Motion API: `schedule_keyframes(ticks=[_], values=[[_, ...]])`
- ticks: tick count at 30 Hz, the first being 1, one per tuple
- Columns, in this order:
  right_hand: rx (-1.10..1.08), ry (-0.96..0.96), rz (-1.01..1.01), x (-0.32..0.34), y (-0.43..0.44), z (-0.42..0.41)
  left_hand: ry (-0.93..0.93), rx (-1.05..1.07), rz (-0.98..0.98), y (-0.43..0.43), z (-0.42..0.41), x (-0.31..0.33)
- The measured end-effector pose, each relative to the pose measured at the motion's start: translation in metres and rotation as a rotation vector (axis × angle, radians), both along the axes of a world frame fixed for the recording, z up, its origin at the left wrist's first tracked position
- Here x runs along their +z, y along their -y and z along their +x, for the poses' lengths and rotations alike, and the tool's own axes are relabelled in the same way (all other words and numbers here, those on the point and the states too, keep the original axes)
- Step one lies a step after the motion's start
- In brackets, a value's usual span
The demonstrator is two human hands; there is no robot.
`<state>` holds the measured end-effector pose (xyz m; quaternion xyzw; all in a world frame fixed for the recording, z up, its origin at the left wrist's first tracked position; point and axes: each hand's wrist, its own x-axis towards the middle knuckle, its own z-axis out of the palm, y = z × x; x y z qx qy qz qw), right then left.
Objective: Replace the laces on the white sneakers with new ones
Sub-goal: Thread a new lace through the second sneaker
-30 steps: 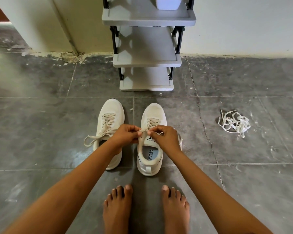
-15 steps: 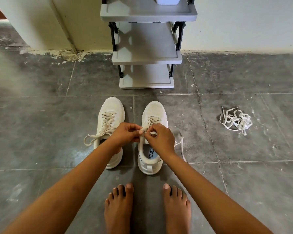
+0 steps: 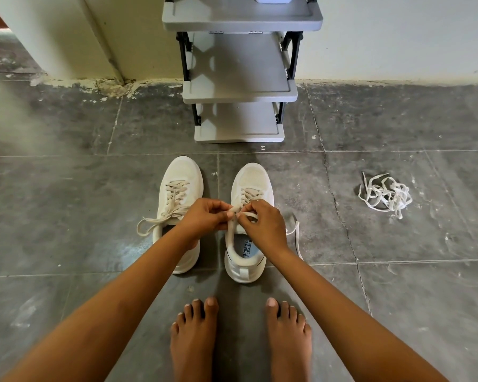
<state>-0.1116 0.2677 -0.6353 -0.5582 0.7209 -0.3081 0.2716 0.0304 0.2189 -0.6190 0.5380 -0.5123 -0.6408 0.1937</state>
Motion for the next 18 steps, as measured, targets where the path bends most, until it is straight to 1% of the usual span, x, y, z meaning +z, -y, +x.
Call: schedule_keyframes(ticks=[12,18], values=[[-0.080,0.030,-0.028,0.003,-0.004,0.010,0.000,-0.019,-0.024,0.000,-0.001,0.001],[-0.130,0.054,0.008,0.003,-0.002,0.013,-0.031,-0.052,0.045,0.002,0.006,0.003]])
